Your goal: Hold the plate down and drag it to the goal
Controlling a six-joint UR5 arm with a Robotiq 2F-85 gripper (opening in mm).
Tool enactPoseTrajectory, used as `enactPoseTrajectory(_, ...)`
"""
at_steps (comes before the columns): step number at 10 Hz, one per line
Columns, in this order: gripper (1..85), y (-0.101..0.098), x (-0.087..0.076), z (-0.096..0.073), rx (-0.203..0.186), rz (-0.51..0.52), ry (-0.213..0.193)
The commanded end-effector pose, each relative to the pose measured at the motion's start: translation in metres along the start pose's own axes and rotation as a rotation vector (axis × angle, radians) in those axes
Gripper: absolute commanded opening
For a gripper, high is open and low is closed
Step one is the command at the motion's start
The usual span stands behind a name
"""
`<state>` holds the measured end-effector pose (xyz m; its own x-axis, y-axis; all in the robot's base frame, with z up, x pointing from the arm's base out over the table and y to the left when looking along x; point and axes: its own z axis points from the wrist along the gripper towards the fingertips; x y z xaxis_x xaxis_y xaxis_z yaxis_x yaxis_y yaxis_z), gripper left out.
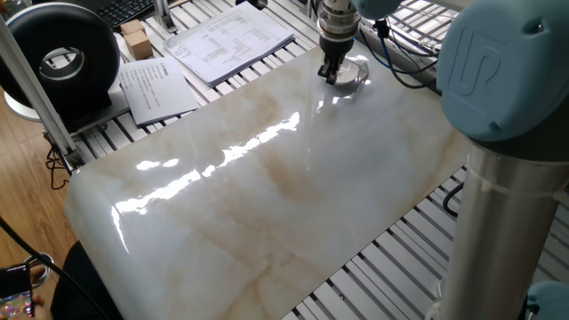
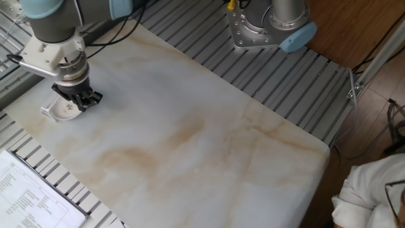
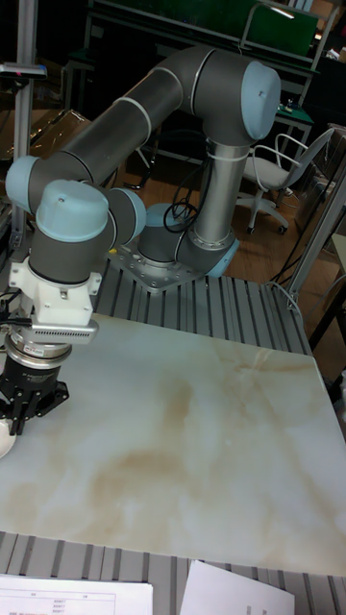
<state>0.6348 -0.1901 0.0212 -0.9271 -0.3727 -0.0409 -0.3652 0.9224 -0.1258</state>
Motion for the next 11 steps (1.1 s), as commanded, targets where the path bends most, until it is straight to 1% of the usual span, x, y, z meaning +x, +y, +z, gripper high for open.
enactPoseTrajectory(1, 1.3, 0.011, -0.002, -0.015, -0.027, 0.006, 0.01)
enactPoseTrajectory(2, 1.3, 0.013, -0.001, -0.028, -0.021, 0.005, 0.024)
enactPoseTrajectory(3, 1.3, 0.01, -0.001, -0.033, -0.004, -0.004, 0.027)
enactPoseTrajectory(5, 1.3, 0.0, -0.002, -0.027, 0.007, -0.026, 0.004)
enactPoseTrajectory(6, 1.3, 0.0, -0.003, -0.023, 0.002, -0.027, -0.003)
enactPoseTrajectory(7, 1.3, 0.006, -0.004, -0.024, -0.015, -0.012, 0.002)
enactPoseTrajectory(8, 1.3, 0.017, -0.006, -0.027, -0.043, 0.009, 0.007)
enactPoseTrajectory(9, 10.3, 0.022, -0.008, -0.025, -0.046, 0.01, 0.006)
enactPoseTrajectory(10, 31.3, 0.028, -0.012, -0.023, -0.059, 0.002, -0.004)
enactPoseTrajectory(11, 35.0, 0.026, -0.012, -0.02, -0.053, -0.004, -0.006)
